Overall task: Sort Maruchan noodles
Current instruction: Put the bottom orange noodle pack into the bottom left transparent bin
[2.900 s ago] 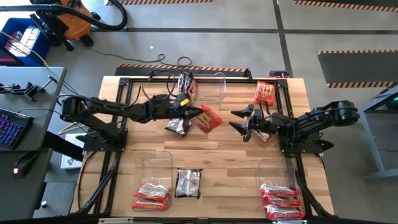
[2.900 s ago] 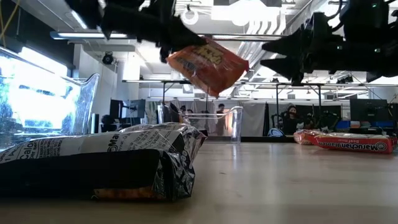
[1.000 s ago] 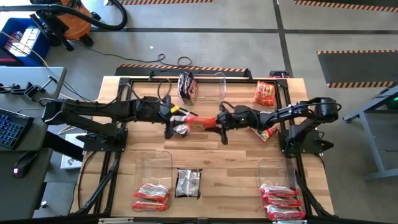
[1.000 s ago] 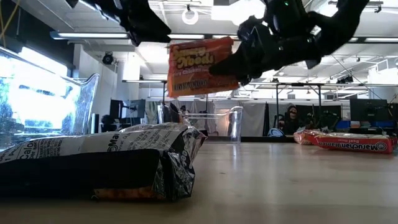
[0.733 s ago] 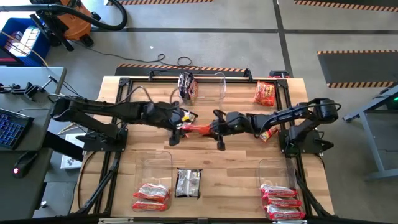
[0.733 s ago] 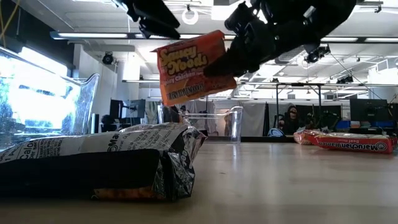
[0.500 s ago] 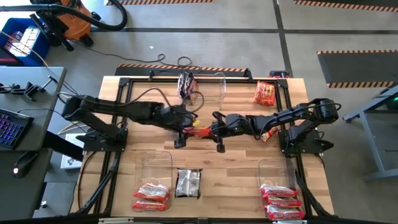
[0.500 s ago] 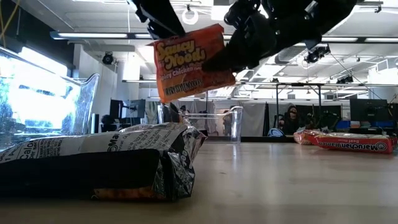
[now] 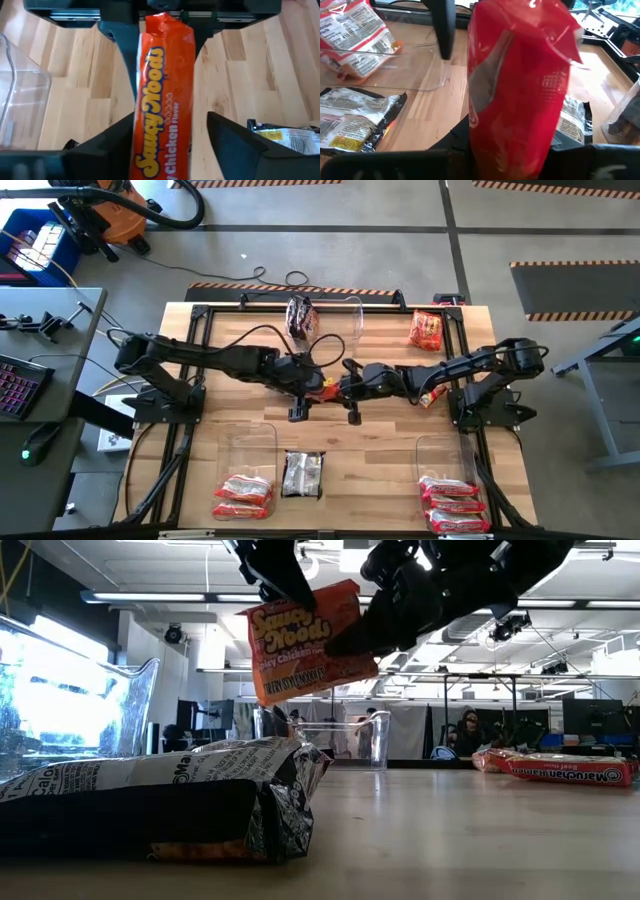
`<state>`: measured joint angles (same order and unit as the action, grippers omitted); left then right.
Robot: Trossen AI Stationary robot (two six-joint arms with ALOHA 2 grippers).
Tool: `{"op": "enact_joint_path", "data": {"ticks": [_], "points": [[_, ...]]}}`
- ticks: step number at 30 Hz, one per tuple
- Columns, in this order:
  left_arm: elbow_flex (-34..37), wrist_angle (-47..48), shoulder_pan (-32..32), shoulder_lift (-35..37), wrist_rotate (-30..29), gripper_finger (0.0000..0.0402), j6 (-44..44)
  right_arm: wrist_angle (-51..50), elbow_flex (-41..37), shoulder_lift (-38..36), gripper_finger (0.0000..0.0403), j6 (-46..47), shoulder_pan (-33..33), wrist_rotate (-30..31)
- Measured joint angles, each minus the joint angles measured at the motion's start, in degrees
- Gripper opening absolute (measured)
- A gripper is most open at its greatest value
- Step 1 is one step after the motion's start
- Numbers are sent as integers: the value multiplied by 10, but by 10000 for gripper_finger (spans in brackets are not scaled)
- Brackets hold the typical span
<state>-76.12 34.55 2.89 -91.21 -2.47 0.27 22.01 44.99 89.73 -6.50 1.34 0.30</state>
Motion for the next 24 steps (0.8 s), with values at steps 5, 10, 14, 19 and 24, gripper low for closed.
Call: {"op": "enact_joint_path", "data": {"ticks": [5, 10, 14, 19, 24], "points": [[0, 2, 0, 0, -5, 143, -5, 5, 0, 0, 93, 0, 0, -4], [-1, 11, 0, 1, -1, 75, 0, 12, -1, 1, 118, 2, 10, 7], [-8, 59, 0, 4, -1, 75, -13, 31, -1, 0, 156, 0, 19, 50], [-60, 158, 22, 5, -30, 75, -41, 32, 0, -1, 202, -17, 28, 82], [-93, 249, 80, 5, -21, 75, -101, 4, 0, 0, 212, -26, 28, 96]]}}
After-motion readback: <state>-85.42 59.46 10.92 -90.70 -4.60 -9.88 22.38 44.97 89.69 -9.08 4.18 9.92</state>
